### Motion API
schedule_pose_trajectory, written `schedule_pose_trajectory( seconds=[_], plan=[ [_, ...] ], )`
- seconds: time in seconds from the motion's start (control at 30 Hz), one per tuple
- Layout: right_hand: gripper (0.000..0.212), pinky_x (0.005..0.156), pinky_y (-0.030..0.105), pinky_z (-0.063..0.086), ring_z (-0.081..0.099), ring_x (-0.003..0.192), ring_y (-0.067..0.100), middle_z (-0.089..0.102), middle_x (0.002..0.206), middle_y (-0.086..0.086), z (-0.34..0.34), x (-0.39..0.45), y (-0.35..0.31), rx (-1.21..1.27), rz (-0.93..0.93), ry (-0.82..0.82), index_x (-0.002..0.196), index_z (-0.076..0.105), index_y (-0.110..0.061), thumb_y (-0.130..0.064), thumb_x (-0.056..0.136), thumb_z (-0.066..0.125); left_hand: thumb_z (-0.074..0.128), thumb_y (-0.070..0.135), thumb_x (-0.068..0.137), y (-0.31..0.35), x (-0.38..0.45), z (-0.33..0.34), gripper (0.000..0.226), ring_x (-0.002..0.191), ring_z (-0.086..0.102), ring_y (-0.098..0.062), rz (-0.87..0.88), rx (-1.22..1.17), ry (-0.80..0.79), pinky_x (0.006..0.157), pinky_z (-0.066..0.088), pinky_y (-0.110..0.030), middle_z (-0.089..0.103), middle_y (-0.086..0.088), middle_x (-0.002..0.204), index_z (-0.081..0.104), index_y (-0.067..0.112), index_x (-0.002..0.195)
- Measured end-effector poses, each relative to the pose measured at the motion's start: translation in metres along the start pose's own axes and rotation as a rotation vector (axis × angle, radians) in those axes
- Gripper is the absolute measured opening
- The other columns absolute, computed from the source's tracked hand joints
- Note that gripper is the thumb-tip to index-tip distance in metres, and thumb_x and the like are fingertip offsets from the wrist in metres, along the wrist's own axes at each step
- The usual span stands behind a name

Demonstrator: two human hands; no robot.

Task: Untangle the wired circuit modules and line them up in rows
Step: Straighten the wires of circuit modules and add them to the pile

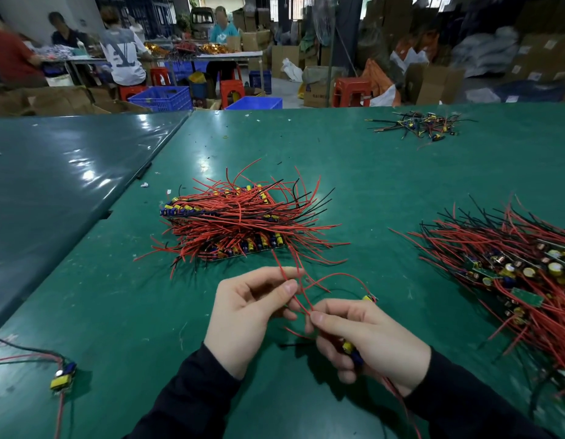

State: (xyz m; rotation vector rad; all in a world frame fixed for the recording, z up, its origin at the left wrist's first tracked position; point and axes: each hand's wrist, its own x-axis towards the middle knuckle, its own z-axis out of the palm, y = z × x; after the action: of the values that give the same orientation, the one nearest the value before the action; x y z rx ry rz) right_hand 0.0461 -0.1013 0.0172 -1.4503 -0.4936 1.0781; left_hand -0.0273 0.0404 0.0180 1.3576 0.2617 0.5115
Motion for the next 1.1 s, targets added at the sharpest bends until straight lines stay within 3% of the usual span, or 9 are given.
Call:
schedule_pose_trajectory(
  seconds=[0.1,0.23,0.4,0.5,0.7,0.87,0.97,1.1],
  plan=[
    [0.028,0.036,0.01,0.02,0.022,0.035,0.005,0.041,0.046,-0.002,0.002,-0.001,0.0,-0.02,0.027,-0.009,0.072,0.059,-0.015,-0.017,0.096,0.046,0.059,-0.011,0.079,0.002,0.001,-0.002,0.022,0.051,0.056,-0.013,-0.026,-0.002,-0.045,0.049,0.048,-0.019,0.06,-0.011,0.064,0.073,0.005,0.085],
    [0.029,0.037,0.01,0.015,0.019,0.032,0.005,0.038,0.043,-0.001,0.004,-0.002,-0.002,-0.043,0.014,0.03,0.071,0.059,-0.013,-0.016,0.097,0.046,0.063,-0.013,0.077,0.004,0.001,-0.005,0.023,0.052,0.056,-0.014,0.027,0.038,-0.047,0.049,0.048,-0.021,0.063,-0.001,0.065,0.071,0.005,0.087],
    [0.026,0.03,0.014,0.021,0.027,0.03,0.005,0.042,0.041,-0.005,0.005,-0.002,0.003,-0.208,-0.095,0.098,0.072,0.06,-0.012,-0.014,0.096,0.049,0.081,0.022,0.068,-0.002,-0.003,-0.004,0.017,0.048,0.055,-0.015,0.186,0.289,0.078,0.045,0.047,-0.025,0.061,-0.001,0.058,0.073,0.01,0.078],
    [0.025,0.037,0.011,0.026,0.035,0.035,0.002,0.045,0.042,-0.007,0.007,-0.003,0.008,-0.332,-0.233,0.129,0.071,0.062,-0.013,-0.012,0.094,0.053,0.07,0.011,0.079,-0.005,0.0,-0.005,0.011,0.044,0.055,-0.014,0.196,0.32,0.144,0.042,0.044,-0.022,0.061,-0.001,0.055,0.072,0.007,0.069],
    [0.023,0.047,0.022,0.029,0.036,0.046,0.01,0.043,0.047,-0.004,0.006,-0.004,0.012,-0.428,-0.464,0.143,0.072,0.06,-0.013,-0.017,0.094,0.055,0.059,0.021,0.073,0.009,0.006,-0.01,0.024,0.044,0.054,-0.01,-0.193,-0.113,0.072,0.037,0.038,-0.015,0.068,-0.01,0.066,0.075,0.004,0.07],
    [0.018,0.05,0.021,0.034,0.038,0.047,0.007,0.046,0.051,-0.002,0.009,-0.006,0.009,-0.597,-0.661,0.069,0.081,0.06,-0.016,-0.026,0.094,0.054,0.06,0.016,0.067,0.017,0.009,-0.015,0.022,0.03,0.04,-0.006,-0.562,-0.438,0.092,0.028,0.029,-0.011,0.057,-0.006,0.049,0.068,0.002,0.053],
    [0.016,0.052,0.019,0.035,0.039,0.049,0.007,0.046,0.056,-0.005,0.01,-0.007,0.009,-0.746,-0.763,0.065,0.084,0.059,-0.017,-0.024,0.096,0.052,0.058,0.014,0.068,0.018,0.009,-0.014,0.021,0.029,0.035,-0.005,-0.65,-0.578,0.07,0.024,0.026,-0.011,0.05,-0.005,0.049,0.063,0.001,0.052],
    [0.016,0.05,0.022,0.035,0.038,0.047,0.006,0.044,0.053,-0.01,0.003,-0.004,0.01,-0.744,-0.736,0.131,0.082,0.058,-0.019,-0.023,0.096,0.052,0.06,0.02,0.072,0.016,0.01,-0.015,0.023,0.03,0.038,-0.006,-0.663,-0.645,0.101,0.026,0.027,-0.011,0.05,-0.004,0.051,0.062,0.003,0.055]
  ],
)
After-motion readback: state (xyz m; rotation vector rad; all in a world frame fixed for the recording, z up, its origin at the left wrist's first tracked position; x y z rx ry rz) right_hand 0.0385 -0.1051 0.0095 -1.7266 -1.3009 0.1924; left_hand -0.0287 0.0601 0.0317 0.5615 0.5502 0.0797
